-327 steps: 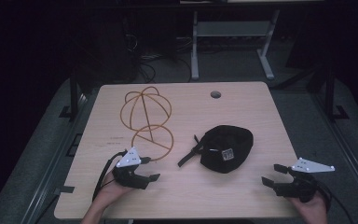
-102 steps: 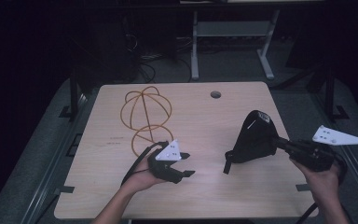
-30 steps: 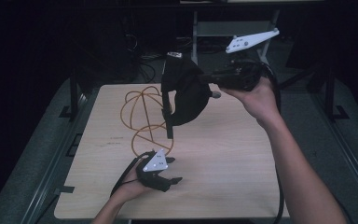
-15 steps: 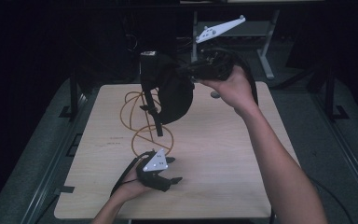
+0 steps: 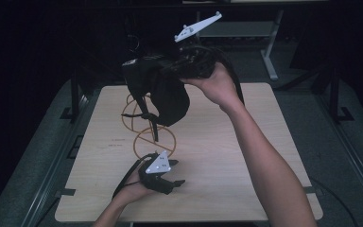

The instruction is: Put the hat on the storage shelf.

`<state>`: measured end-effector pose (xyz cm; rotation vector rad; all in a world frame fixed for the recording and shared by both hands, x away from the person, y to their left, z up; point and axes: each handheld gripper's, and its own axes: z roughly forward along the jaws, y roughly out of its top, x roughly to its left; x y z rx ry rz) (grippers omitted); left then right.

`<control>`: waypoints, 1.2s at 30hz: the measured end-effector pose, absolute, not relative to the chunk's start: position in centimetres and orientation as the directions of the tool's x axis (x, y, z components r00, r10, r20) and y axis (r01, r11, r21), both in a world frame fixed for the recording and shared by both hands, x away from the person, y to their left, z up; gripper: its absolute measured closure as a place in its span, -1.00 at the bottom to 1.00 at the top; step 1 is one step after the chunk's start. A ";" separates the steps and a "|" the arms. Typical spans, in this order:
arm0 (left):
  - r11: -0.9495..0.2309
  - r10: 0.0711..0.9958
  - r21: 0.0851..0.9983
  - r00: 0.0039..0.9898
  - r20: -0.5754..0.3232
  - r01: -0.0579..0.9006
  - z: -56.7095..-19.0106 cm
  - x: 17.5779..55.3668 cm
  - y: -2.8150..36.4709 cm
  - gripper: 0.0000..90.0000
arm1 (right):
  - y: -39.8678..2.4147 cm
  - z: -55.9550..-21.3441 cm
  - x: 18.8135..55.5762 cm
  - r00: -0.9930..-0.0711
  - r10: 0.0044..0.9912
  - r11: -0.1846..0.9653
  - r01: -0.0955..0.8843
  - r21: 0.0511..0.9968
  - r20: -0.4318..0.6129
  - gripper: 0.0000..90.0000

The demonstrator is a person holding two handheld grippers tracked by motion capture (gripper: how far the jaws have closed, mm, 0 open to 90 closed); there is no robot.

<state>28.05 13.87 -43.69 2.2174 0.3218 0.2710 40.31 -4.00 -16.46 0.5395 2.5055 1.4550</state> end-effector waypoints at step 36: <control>-0.615 0.306 0.778 0.948 0.085 0.129 -43.8 28.0 13.6 -0.34 | 3.7 -20.8 42.6 -0.932 0.351 0.518 0.276 0.810 0.093 0.10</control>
